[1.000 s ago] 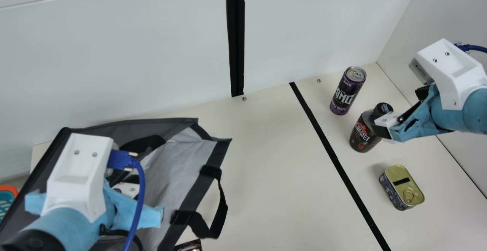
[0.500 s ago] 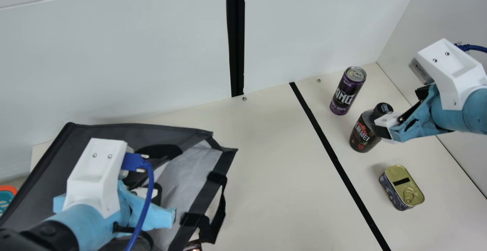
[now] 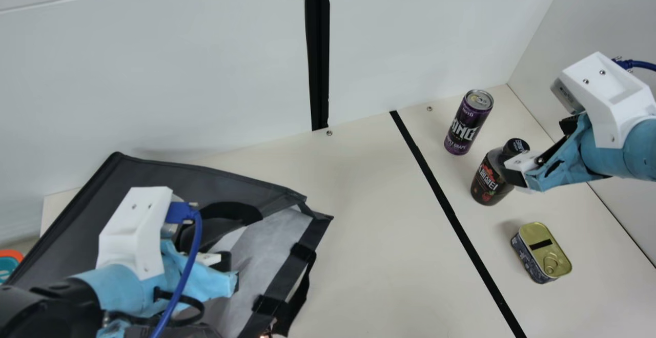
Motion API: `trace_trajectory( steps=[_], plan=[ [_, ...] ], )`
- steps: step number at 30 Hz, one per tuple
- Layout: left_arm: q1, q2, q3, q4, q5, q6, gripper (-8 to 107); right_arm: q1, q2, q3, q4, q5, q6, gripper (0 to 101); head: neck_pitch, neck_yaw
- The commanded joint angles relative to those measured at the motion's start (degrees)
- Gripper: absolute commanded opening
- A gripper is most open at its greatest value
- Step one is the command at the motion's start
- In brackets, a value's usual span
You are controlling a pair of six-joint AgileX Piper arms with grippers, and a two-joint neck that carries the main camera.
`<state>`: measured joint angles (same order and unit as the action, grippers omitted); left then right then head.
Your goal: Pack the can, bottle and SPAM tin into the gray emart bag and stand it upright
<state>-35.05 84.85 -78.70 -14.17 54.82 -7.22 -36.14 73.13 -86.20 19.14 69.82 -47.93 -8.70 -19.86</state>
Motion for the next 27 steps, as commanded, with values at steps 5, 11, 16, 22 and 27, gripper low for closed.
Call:
trace_trajectory(
  steps=[5,11,16,22,27],
  plan=[
    [3.32,1.04,0.35,-9.04,-0.15,4.63,-8,0.0,0.0,0.0,0.0,0.0,0.0,95,-1.3,-0.14],
    [6.76,1.9,0.7,-13.94,-0.51,7.37,-8,0.0,0.0,0.0,0.0,0.0,0.0,95,-1.3,-0.14],
    [9.17,2.42,1.13,-17.11,-0.91,8.47,-8,0.0,0.0,0.0,0.0,0.0,0.0,95,-1.3,-0.14],
    [11.12,2.74,1.74,-19.13,-1.76,8.63,-8,0.0,0.0,0.0,0.0,0.0,0.0,95,-1.3,-0.14],
    [12.2,2.96,2.08,-20.0,-2.66,8.29,-8,0.0,0.0,0.0,0.0,0.0,0.0,95,-1.3,-0.14]
  ],
)
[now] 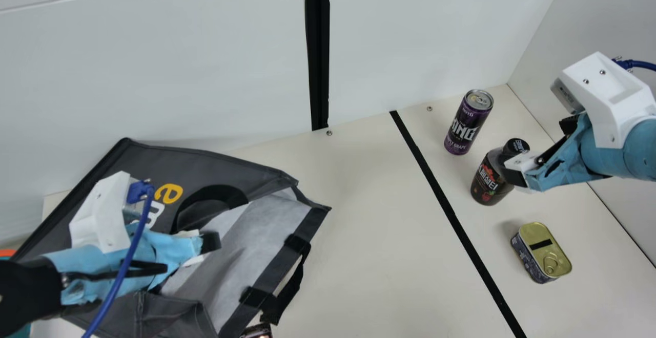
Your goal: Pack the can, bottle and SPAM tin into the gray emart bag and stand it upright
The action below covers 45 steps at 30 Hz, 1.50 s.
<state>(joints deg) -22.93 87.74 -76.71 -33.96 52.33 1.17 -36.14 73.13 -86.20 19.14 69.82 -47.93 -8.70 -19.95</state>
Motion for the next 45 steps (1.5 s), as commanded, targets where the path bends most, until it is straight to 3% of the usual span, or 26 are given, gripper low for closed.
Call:
trace_trajectory(
  steps=[1,26,45],
  plan=[
    [0.24,0.11,0.15,-0.34,-0.33,-0.17,-8,0.0,0.0,0.0,0.0,0.0,0.0,95,-1.3,-0.05],
    [1.94,-0.55,1.42,3.9,-5.95,-6.99,-8,0.0,0.0,0.0,0.0,0.0,0.0,95,-1.3,-0.05],
    [1.92,-0.54,1.53,4.83,-6.38,-7.82,-8,0.0,0.0,0.0,0.0,0.0,0.0,95,-1.3,-0.05]
  ],
)
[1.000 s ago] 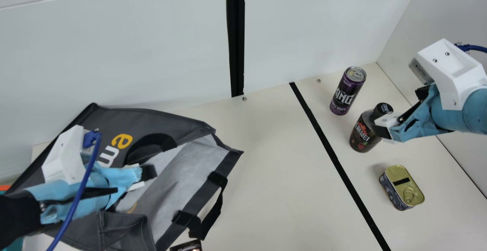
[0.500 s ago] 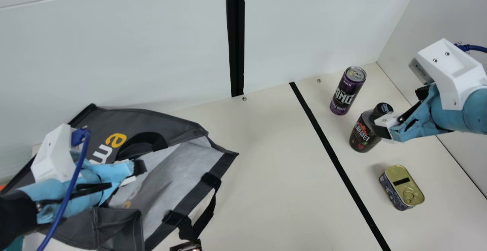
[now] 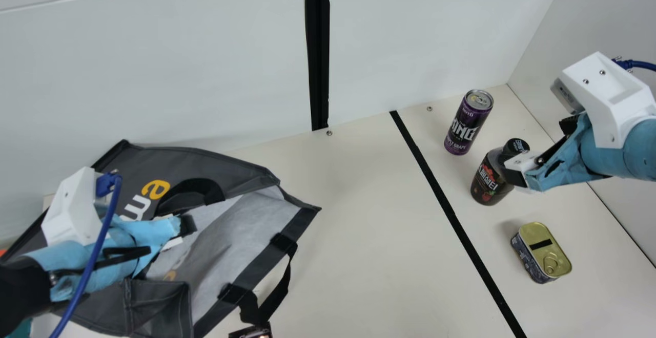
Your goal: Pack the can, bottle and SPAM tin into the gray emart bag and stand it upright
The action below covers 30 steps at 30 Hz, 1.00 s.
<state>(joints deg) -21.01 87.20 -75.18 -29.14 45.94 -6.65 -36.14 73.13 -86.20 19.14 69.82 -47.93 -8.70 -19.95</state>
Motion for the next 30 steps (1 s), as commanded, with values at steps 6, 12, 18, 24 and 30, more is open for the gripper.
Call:
trace_trajectory(
  steps=[6,12,18,24,30],
  plan=[
    [0.0,0.0,0.0,0.0,0.0,0.0,-8,0.0,0.0,0.0,0.0,0.0,0.0,95,-1.3,-0.05],
    [0.0,0.0,0.0,0.0,0.0,0.0,-8,0.0,0.0,0.0,0.0,0.0,0.0,95,-1.3,-0.05],
    [0.0,0.0,0.0,0.0,0.0,0.0,-8,0.0,0.0,0.0,0.0,0.0,0.0,95,-1.3,-0.05],
    [0.0,0.0,0.0,0.0,0.0,0.0,-8,0.0,0.0,0.0,0.0,0.0,0.0,95,-1.3,-0.05],
    [0.0,0.0,0.0,0.0,0.0,0.0,-8,2.58,-1.32,0.38,-1.85,-0.44,2.49,95,-1.3,-0.05]
  ],
)
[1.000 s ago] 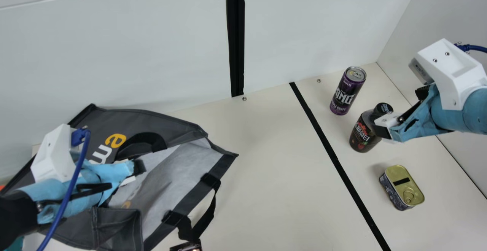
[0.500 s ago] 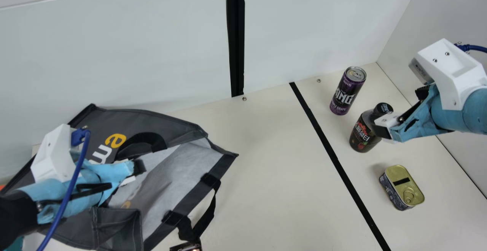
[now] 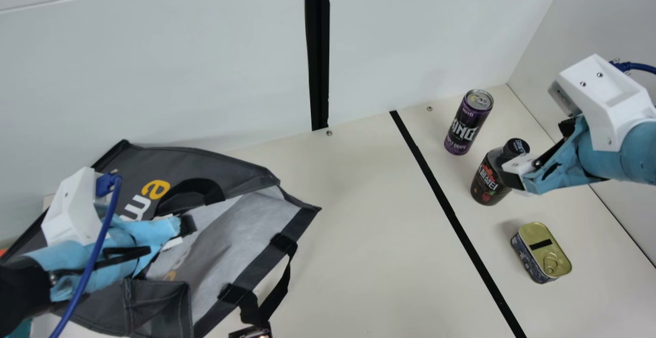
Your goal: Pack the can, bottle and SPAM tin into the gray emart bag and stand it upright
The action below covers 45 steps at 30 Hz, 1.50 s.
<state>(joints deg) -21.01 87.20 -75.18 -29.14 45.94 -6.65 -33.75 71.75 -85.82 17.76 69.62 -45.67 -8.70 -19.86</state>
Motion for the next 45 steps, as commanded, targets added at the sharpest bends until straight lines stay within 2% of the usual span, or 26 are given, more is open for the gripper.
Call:
trace_trajectory(
  steps=[1,9,18,45],
  plan=[
    [0.0,0.0,0.0,0.0,0.0,0.0,-8,0.56,-0.01,-0.22,-0.78,-0.24,0.62,95,-1.3,-0.14],
    [0.0,0.0,0.0,0.0,0.0,0.0,-8,2.86,0.41,-3.44,-3.66,0.13,3.55,95,-1.3,-0.14],
    [0.0,0.0,0.0,0.0,0.0,0.0,-8,4.27,3.44,-8.29,-6.39,0.28,6.18,95,-1.3,-0.14],
    [0.0,0.0,0.0,0.0,0.0,0.0,-8,6.25,18.49,-20.77,-10.6,0.28,10.78,95,-1.3,-0.14]
  ],
)
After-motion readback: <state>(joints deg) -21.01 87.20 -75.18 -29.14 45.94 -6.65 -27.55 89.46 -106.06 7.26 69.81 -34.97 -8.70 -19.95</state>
